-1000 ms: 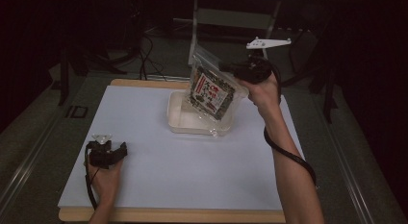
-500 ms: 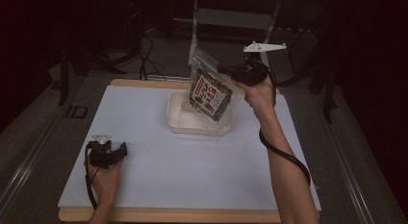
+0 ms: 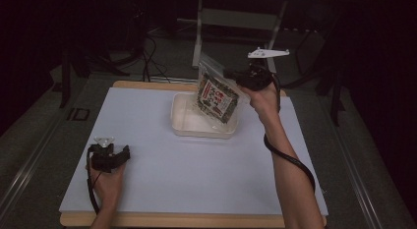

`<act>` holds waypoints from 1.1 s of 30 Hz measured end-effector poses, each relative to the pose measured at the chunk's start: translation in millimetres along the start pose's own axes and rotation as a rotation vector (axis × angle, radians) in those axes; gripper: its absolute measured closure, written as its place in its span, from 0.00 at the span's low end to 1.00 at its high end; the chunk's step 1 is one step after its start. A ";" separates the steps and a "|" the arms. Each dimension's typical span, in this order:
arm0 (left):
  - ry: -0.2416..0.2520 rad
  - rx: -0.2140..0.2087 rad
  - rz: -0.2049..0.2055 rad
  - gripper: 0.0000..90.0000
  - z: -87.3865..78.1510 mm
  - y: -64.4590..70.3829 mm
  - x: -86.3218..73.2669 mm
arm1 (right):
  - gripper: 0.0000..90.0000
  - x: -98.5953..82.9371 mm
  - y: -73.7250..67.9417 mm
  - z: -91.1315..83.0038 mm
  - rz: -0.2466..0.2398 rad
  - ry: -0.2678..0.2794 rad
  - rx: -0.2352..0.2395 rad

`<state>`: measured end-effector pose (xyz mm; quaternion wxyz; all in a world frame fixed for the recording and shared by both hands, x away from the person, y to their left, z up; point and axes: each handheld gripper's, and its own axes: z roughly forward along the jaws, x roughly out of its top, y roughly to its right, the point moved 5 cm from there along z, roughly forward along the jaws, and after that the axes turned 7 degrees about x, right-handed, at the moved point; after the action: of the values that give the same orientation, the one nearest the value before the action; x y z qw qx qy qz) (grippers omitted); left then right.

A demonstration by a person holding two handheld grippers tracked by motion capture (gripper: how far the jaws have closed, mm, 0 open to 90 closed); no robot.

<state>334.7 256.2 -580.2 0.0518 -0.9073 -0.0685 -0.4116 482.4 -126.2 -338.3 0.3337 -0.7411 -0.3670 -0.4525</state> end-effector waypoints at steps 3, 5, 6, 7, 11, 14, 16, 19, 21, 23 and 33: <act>-0.002 -0.001 0.000 0.41 0.0 -0.1 0.0 | 1.00 -5.2 4.1 5.0 0.027 -0.015 -0.001; -0.003 -0.002 -0.001 0.41 -0.1 0.0 -0.1 | 1.00 -9.4 6.7 8.5 0.041 -0.025 -0.004; -0.003 -0.003 -0.001 0.41 -0.1 0.0 -0.1 | 1.00 -11.0 8.0 9.8 0.051 -0.023 0.001; -0.003 -0.003 -0.001 0.41 -0.2 -0.1 -0.1 | 1.00 -12.2 9.2 10.4 0.059 -0.019 0.003; -0.005 -0.003 0.003 0.41 -0.2 -0.3 -0.1 | 1.00 -14.4 14.2 10.2 0.084 -0.012 -0.003; -0.007 -0.002 0.003 0.41 0.0 0.0 -0.3 | 1.00 -15.6 17.9 9.1 0.102 -0.009 -0.007; -0.005 -0.002 0.000 0.41 0.1 0.3 -0.2 | 1.00 -17.7 21.2 9.4 0.112 -0.012 -0.010; -0.005 -0.002 -0.001 0.41 0.1 0.1 -0.2 | 1.00 -20.1 25.7 10.3 0.136 -0.008 -0.014; -0.006 -0.002 0.000 0.41 0.2 0.3 -0.2 | 1.00 -20.3 27.8 10.5 0.141 -0.010 -0.023; -0.006 -0.002 0.000 0.41 0.2 0.3 -0.3 | 1.00 -19.9 29.6 11.1 0.134 -0.017 -0.042; -0.005 -0.004 -0.002 0.41 0.4 0.1 -0.3 | 1.00 -17.7 34.9 15.4 0.097 -0.057 -0.150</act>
<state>334.8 256.2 -580.7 0.0494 -0.9083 -0.0686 -0.4097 512.7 -135.5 -365.9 0.2881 -0.7935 -0.3052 -0.4406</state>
